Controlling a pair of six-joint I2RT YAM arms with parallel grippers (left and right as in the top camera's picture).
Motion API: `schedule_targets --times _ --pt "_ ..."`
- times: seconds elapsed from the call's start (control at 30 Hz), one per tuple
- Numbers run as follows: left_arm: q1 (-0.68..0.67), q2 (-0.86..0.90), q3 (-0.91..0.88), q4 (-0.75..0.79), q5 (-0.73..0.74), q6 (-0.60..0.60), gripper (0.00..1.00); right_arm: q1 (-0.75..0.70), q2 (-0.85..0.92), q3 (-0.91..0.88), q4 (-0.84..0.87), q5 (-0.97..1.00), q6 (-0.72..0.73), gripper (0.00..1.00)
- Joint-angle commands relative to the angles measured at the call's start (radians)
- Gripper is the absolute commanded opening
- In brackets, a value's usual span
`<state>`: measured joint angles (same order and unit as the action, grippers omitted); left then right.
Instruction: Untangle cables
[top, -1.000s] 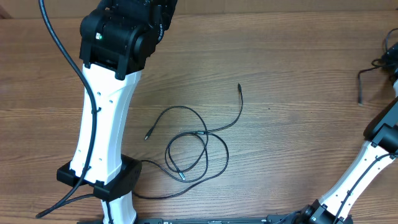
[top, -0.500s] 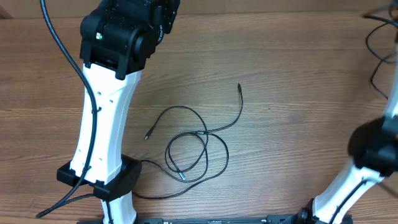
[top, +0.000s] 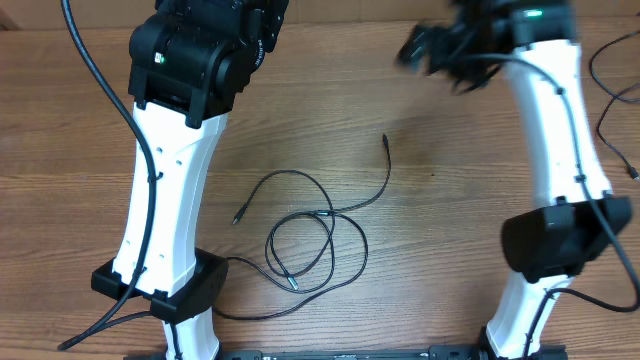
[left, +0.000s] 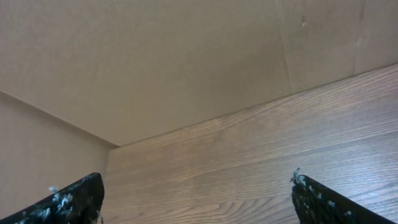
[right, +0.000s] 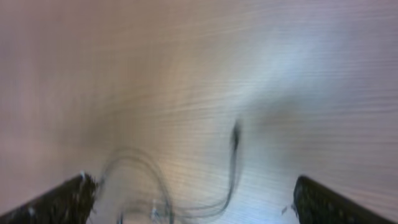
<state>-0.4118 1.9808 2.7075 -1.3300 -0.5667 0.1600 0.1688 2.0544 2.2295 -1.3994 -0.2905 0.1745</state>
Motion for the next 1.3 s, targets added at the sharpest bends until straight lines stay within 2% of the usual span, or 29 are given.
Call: schedule_targets --times 0.0,0.1,0.23,0.3,0.37,0.53,0.7,0.8,0.9,0.93,1.0,1.17,1.27 --pt "0.011 -0.013 0.005 0.016 -0.047 -0.042 0.99 0.121 -0.033 0.015 -0.087 0.008 -0.1 0.99" --pt "0.034 -0.013 0.005 0.043 -0.109 -0.142 1.0 0.203 -0.033 0.015 -0.145 0.147 -0.057 1.0" --pt "0.078 -0.02 0.011 0.093 -0.135 -0.265 1.0 0.275 -0.033 -0.009 -0.139 0.379 0.231 1.0" --pt "0.092 -0.034 0.027 0.118 -0.102 -0.288 1.0 0.301 -0.033 -0.031 -0.116 0.456 0.248 0.99" --pt "0.092 -0.056 0.055 0.143 -0.053 -0.286 1.0 0.32 -0.034 -0.034 -0.08 0.523 0.229 1.0" --pt "0.093 -0.117 0.135 0.242 0.024 -0.219 1.0 0.29 -0.082 0.03 0.121 0.521 0.052 1.0" --pt "0.137 -0.159 0.145 0.259 0.021 -0.18 1.0 0.2 -0.14 0.109 0.48 0.522 -0.23 1.0" --pt "0.172 -0.185 0.113 0.239 0.056 -0.217 1.0 0.134 -0.181 0.109 0.614 0.469 -0.23 1.0" --pt "0.189 -0.227 0.021 0.247 0.03 -0.198 1.0 0.047 -0.212 0.097 0.531 0.276 -0.222 0.98" --pt "0.202 -0.247 -0.027 0.255 -0.005 -0.196 1.0 0.007 -0.226 0.075 0.497 0.233 -0.204 0.94" --pt "0.243 -0.3 -0.155 0.298 -0.043 -0.197 1.0 -0.081 -0.261 -0.015 0.502 0.161 -0.137 0.94" --pt "0.394 -0.502 -0.585 0.456 -0.023 -0.197 1.0 -0.257 -0.397 -0.423 0.74 -0.138 -0.044 0.94" --pt "0.478 -0.647 -0.85 0.585 0.086 -0.197 1.0 -0.279 -0.466 -0.668 0.914 -0.161 -0.013 0.94"
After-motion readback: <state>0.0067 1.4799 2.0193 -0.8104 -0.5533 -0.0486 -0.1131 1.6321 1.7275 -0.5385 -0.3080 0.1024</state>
